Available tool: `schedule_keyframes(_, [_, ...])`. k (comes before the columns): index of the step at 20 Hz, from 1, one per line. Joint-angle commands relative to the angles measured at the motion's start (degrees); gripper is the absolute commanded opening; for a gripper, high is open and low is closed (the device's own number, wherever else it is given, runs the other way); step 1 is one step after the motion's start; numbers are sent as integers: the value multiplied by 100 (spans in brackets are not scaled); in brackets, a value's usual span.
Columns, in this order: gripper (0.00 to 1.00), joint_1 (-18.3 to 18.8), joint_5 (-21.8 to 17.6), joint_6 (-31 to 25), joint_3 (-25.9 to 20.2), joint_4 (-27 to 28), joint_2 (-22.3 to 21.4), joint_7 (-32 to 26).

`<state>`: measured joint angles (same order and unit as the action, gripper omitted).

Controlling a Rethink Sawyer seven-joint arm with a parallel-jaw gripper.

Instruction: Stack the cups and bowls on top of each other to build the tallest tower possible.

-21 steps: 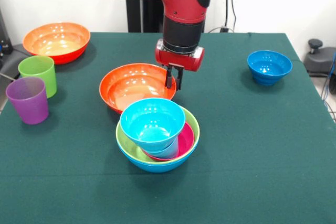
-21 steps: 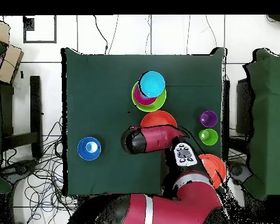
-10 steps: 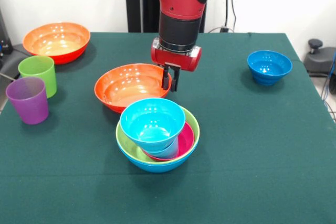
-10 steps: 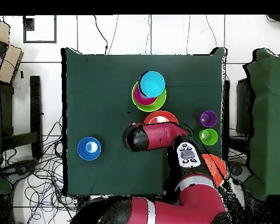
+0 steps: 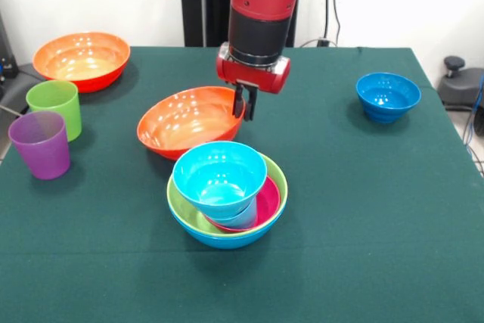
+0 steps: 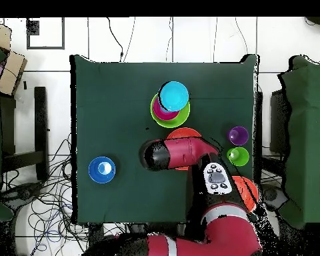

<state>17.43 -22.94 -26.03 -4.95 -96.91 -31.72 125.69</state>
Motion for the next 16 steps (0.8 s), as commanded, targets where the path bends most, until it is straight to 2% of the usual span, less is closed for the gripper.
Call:
schedule_keyframes(1, [0, 142, 353, -1420, -790, 666, -230, -729])
schedule_keyframes(12, [0, 294, 422, -2253, -1034, 1086, -340, -861])
schedule_keyframes(16, [0, 154, 381, -2817, -1005, 1590, -262, -809])
